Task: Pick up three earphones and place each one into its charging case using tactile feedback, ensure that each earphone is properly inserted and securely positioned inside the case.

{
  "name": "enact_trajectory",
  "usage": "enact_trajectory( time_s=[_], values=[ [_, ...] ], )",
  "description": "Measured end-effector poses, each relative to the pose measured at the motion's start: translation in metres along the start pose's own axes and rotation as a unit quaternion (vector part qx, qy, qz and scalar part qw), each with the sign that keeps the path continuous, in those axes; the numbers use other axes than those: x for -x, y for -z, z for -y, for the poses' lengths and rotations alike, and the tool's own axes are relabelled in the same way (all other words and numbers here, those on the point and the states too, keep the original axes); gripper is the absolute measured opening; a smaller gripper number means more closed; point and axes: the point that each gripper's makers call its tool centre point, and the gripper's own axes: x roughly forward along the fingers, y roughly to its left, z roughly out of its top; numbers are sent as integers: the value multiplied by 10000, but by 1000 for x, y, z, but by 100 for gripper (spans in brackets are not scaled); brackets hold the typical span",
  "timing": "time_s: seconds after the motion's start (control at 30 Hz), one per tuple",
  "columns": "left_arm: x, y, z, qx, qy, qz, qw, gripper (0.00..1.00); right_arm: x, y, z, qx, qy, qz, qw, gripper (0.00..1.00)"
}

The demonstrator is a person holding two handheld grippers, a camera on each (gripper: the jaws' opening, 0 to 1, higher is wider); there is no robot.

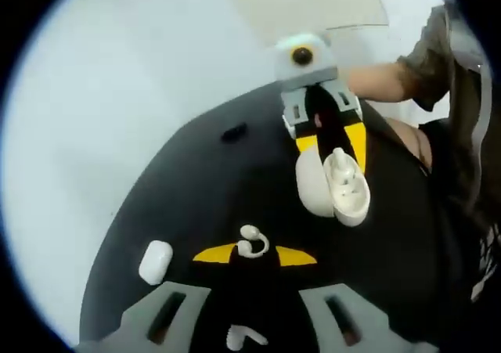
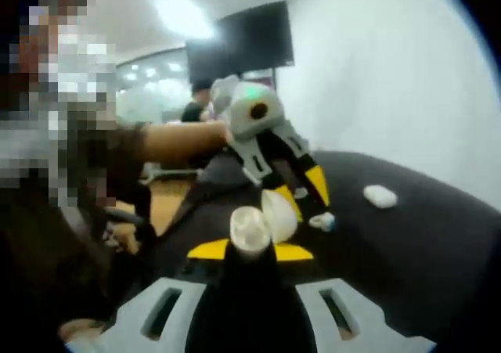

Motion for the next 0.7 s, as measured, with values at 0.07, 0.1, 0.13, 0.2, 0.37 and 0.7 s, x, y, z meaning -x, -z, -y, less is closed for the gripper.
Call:
enact_trajectory(
  time_s=[0.07,0.1,0.13,0.2,0.37,0.7],
  values=[
    [-2,1,2,17,58,-43,10000,15,1,0,-1,7,8,-3,10000,21],
    [-2,0,1,34,75,7,10000,15,1,0,-1,13,12,-5,10000,21],
    [-3,0,0,87,107,10,9999,15,1,-1,-1,27,15,-7,10000,21],
    [-4,-1,-1,223,191,30,9996,15,1,-1,-1,32,23,-13,10000,21],
    [-8,-2,-6,386,268,13,9989,12,2,-1,-1,56,42,-28,10000,21],
    [-8,0,-14,652,248,-188,9974,3,4,-1,-2,84,50,-41,9999,21]
  ],
)
